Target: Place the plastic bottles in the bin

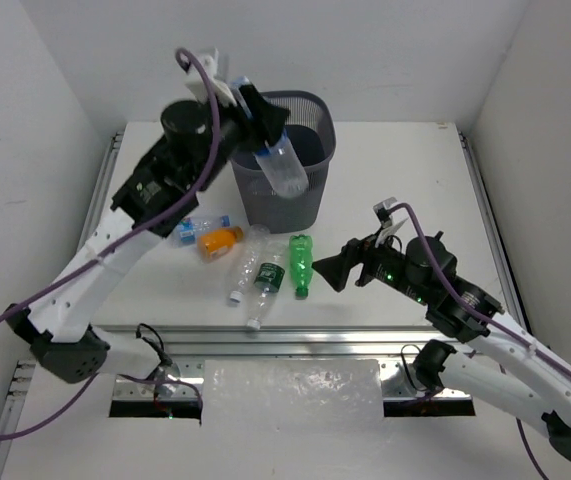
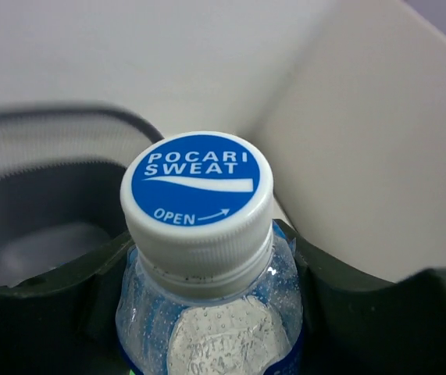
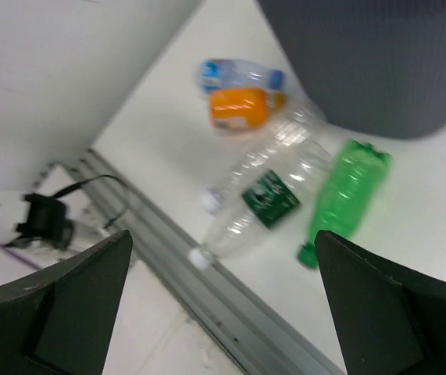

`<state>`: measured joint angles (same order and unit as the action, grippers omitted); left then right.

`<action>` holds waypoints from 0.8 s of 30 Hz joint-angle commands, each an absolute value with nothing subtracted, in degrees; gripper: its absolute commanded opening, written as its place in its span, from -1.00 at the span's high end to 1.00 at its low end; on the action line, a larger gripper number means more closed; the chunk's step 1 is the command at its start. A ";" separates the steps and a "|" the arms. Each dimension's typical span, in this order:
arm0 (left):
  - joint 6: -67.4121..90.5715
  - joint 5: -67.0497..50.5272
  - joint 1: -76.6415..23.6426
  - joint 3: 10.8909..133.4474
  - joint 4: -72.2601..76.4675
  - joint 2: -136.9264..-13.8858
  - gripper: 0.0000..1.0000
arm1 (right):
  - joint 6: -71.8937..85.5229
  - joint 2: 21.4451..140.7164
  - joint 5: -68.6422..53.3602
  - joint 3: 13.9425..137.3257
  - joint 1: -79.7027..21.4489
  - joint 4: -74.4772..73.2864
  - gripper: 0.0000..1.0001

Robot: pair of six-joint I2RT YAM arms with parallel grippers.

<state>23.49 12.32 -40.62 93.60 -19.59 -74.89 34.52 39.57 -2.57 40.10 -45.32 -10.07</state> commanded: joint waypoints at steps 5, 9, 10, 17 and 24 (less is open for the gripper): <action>13.98 24.77 -30.24 118.27 -29.86 -96.01 -0.34 | 33.31 39.91 8.52 39.90 -45.26 -16.96 -0.98; 12.66 23.39 -29.97 129.63 -34.45 -104.67 -0.99 | 32.61 37.98 10.63 40.86 -45.26 -21.25 -0.98; 12.92 23.20 -29.97 130.51 -34.63 -104.94 -0.99 | 32.43 37.71 11.33 41.22 -45.26 -22.31 -0.98; 14.85 32.76 -38.47 118.24 -32.96 -91.60 -0.99 | 32.52 34.72 15.72 42.80 -45.26 -30.05 -0.98; 31.09 37.71 -55.18 86.69 -32.62 -81.56 -0.93 | 33.66 30.24 19.42 41.57 -45.26 -35.59 -0.98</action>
<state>22.26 34.13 -52.97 95.48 -33.04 -81.56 33.19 31.64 16.16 40.32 -45.23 -32.77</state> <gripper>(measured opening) 0.967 0.986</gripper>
